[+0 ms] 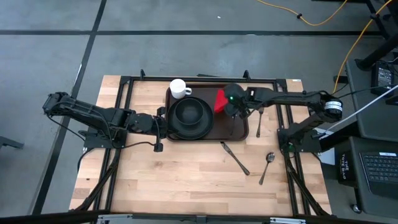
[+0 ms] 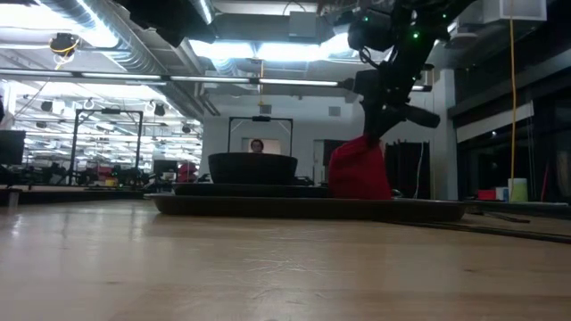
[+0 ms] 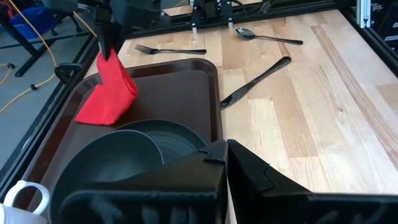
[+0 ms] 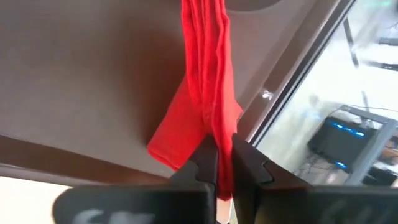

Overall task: Set up tray
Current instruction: Put the red napkin on the brown serving tray to the top right of the black plate

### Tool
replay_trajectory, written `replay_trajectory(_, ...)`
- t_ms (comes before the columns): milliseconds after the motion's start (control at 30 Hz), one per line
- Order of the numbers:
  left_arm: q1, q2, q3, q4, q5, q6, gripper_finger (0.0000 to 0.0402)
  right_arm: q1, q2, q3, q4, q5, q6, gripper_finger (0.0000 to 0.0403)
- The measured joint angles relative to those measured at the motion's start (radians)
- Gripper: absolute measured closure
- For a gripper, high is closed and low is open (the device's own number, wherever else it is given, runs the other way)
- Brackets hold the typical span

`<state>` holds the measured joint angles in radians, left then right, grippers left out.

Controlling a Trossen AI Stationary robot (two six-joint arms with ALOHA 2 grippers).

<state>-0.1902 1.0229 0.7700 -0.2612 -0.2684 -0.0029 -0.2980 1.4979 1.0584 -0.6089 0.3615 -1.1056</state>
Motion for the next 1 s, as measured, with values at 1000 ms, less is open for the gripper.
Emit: replay_trajectory(1000,0.000,0.000,0.000,0.000,0.000,-0.052,0.0399,0.035,0.126,0.000,-0.072,-0.011,0.188,0.0382)
